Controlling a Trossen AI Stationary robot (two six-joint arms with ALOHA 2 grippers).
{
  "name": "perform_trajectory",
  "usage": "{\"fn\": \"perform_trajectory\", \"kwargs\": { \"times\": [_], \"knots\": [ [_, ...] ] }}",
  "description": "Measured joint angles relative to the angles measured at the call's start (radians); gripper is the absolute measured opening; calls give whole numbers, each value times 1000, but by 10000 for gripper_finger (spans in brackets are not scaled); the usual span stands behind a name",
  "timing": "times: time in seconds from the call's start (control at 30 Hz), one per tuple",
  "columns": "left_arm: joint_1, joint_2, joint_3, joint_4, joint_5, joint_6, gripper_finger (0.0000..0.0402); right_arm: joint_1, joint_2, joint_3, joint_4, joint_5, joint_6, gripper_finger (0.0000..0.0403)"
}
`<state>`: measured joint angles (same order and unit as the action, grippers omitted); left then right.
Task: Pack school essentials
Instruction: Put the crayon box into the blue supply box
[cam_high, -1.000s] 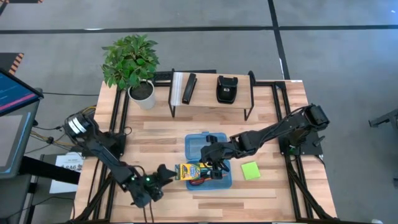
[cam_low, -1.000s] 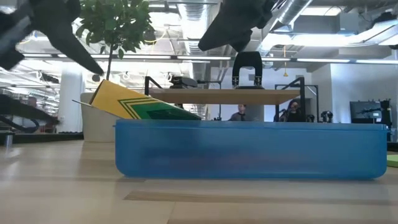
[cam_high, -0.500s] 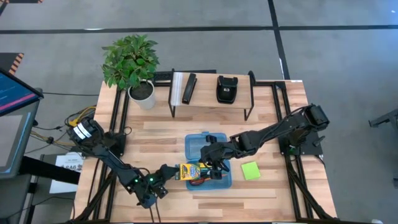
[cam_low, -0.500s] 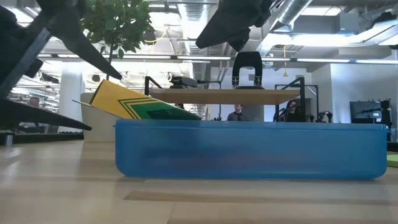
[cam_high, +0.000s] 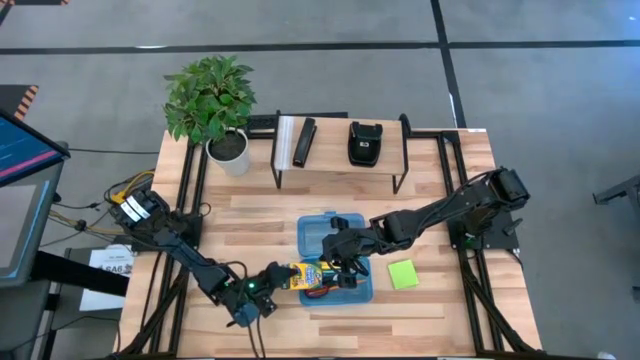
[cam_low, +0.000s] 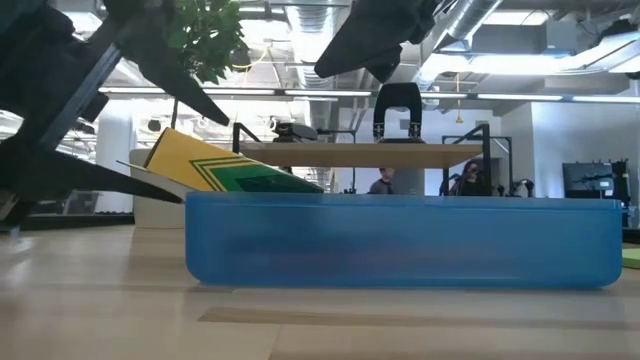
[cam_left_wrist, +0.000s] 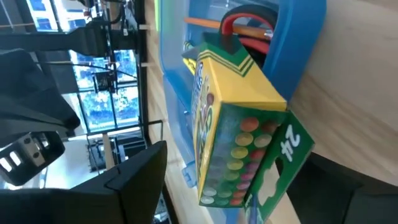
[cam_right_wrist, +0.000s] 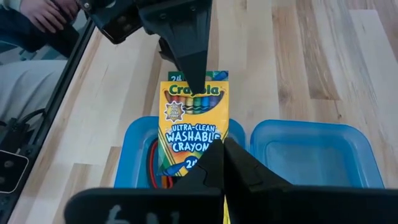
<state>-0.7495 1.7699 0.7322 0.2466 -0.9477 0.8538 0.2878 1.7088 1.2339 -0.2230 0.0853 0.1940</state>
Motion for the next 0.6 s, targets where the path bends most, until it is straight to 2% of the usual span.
{"fn": "perform_trajectory", "kwargs": {
  "times": [0.13,0.43,0.6],
  "knots": [
    [0,0,0,0,0,0,251,0,0,0,0,0,0,14],
    [0,0,0,0,-5,0,134,0,0,0,0,0,-1,15],
    [0,0,3,3,-8,0,85,0,0,0,0,0,-2,13]
  ]
}}
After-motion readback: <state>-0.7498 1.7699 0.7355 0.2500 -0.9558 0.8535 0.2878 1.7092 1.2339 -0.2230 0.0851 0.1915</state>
